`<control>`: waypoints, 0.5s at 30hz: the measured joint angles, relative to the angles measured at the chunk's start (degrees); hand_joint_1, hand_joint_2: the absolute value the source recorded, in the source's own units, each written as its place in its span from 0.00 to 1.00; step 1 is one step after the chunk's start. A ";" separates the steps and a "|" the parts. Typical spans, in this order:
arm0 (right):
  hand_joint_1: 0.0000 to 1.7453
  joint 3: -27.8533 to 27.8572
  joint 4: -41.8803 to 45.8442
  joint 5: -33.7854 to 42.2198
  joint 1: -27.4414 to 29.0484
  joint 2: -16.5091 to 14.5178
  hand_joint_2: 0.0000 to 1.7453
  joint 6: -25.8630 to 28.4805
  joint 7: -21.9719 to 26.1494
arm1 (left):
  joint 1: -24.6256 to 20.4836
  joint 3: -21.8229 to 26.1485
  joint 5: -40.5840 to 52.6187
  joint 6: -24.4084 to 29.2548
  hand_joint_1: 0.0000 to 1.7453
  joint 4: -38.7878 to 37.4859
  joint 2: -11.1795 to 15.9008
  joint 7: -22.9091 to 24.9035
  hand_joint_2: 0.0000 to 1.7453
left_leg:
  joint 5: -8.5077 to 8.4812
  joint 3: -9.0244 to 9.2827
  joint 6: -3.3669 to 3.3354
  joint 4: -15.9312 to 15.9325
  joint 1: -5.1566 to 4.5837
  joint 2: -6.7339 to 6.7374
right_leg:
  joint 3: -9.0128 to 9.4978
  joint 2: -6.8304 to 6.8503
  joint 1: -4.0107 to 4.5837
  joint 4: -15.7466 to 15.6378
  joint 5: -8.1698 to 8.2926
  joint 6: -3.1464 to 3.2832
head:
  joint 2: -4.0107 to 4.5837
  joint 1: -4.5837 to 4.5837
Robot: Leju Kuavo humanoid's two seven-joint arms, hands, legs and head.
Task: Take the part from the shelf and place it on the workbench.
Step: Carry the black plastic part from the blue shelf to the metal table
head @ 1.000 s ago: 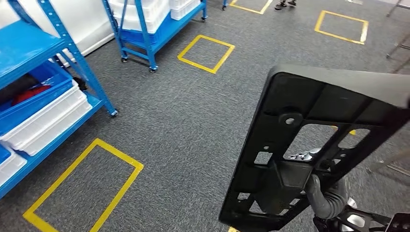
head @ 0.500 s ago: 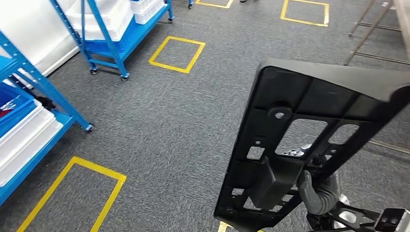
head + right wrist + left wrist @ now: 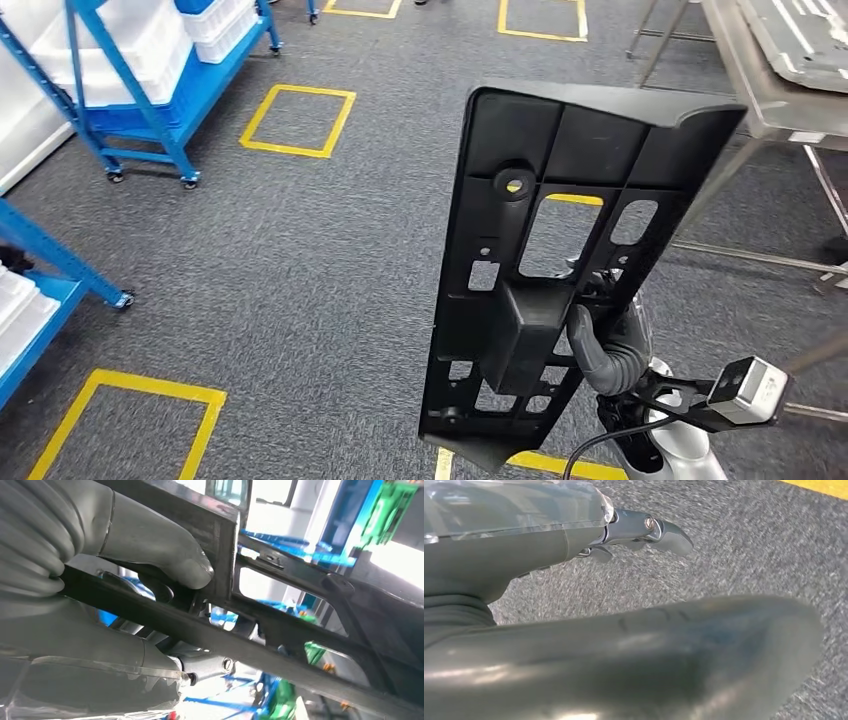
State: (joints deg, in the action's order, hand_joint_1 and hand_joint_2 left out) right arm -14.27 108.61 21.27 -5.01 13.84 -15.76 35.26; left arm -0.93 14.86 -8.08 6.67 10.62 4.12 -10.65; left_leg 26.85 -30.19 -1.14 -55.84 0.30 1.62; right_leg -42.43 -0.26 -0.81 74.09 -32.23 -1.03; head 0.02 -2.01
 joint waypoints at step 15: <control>1.00 -0.07 -2.21 1.75 -1.99 -1.90 1.00 -3.95 -2.64 | -0.43 1.57 -1.21 -0.89 0.00 0.02 -1.81 -1.47 0.00 | 8.96 -7.72 2.99 -18.28 0.27 -1.15 | 8.52 -1.97 0.61 -16.54 6.70 2.78 | 0.00 -0.01</control>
State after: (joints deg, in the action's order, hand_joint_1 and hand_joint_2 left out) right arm -14.34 106.40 23.03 -7.00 11.93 -19.71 32.61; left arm -1.37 16.44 -9.29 5.78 10.64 2.31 -12.12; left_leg 35.81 -37.91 1.85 -74.12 0.56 0.47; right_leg -33.90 -2.24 -0.20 57.55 -25.53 1.75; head 0.02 -2.01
